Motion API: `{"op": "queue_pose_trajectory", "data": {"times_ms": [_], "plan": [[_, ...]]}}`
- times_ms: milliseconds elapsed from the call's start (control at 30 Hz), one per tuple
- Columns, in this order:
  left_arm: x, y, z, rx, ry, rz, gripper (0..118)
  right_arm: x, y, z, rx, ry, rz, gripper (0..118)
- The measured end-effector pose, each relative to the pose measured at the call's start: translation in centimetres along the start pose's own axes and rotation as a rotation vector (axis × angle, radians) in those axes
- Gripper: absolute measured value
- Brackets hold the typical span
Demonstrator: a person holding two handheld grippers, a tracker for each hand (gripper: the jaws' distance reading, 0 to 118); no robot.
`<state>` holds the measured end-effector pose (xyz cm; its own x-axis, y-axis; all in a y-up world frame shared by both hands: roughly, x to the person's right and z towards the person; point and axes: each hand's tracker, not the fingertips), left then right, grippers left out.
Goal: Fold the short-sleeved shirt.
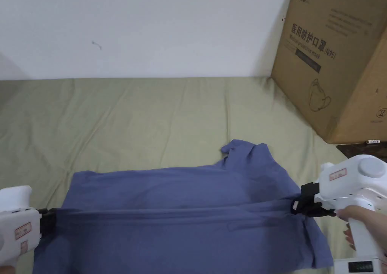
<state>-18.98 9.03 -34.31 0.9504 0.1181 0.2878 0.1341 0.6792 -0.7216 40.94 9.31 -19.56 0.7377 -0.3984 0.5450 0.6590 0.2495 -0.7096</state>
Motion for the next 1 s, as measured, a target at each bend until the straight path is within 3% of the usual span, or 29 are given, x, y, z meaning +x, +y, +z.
{"op": "queue_pose_trajectory", "data": {"times_ms": [33, 133, 167, 200, 233, 267, 433, 533, 600, 633, 667, 700, 733, 800, 833, 900, 1000], "plan": [[0.2, 0.3, -0.9, -0.015, 0.001, 0.018, 29, -0.2, 0.4, -1.1, 0.001, -0.03, -0.002, 12], [0.1, 0.6, -2.7, -0.021, 0.026, 0.014, 41, -0.8, 0.6, -2.3, 0.069, -0.139, -0.009, 37], [0.0, 0.7, -2.9, -0.028, 0.029, 0.012, 69, -0.8, 0.4, -2.2, 0.091, -0.15, -0.013, 87], [0.0, 0.8, -3.0, -0.037, 0.035, 0.011, 95, -0.7, 0.1, -1.8, 0.123, -0.144, -0.017, 109], [0.0, 0.7, -2.5, -0.029, 0.034, 0.008, 111, -0.7, -0.3, -1.1, 0.169, -0.127, -0.024, 112], [0.0, 0.5, -1.7, -0.005, 0.031, 0.0, 117, -0.6, -0.7, -0.5, 0.175, -0.112, -0.024, 112], [0.4, -0.4, 4.3, 0.12, -0.041, -0.002, 116, -0.9, -5.1, 5.1, 0.343, 0.009, 0.073, 112], [1.5, -2.5, 9.8, 0.232, -0.096, -0.017, 112, -1.6, -10.7, 9.4, 0.495, 0.15, 0.125, 111], [2.6, -4.8, 13.7, 0.359, -0.085, -0.041, 87, -1.9, -14.8, 11.9, 0.598, 0.248, 0.157, 106], [3.1, -5.9, 15.7, 0.424, -0.094, -0.056, 66, -2.3, -16.7, 13.0, 0.649, 0.297, 0.186, 97], [3.6, -6.8, 17.2, 0.464, -0.087, -0.077, 34, -2.5, -18.1, 13.9, 0.685, 0.338, 0.213, 64], [4.1, -7.7, 18.8, 0.501, -0.08, -0.103, 12, -3.6, -20.1, 14.9, 0.715, 0.362, 0.236, 25], [4.6, -8.4, 20.0, 0.519, -0.055, -0.131, 3, -4.2, -21.2, 15.5, 0.737, 0.351, 0.235, 0], [4.4, -9.3, 21.3, 0.55, -0.026, -0.149, 3, -4.9, -22.7, 16.6, 0.766, 0.313, 0.207, 0], [4.2, -9.2, 21.9, 0.519, -0.061, -0.15, 3, -5.2, -22.8, 16.9, 0.735, 0.391, 0.217, 0], [3.9, -8.9, 22.3, 0.483, -0.065, -0.144, 3, -5.7, -23.3, 17.5, 0.73, 0.412, 0.239, 0], [2.7, -6.9, 18.4, 0.252, -0.015, -0.133, 3, -6.6, -23.7, 17.9, 0.738, 0.382, 0.279, 0]]}}
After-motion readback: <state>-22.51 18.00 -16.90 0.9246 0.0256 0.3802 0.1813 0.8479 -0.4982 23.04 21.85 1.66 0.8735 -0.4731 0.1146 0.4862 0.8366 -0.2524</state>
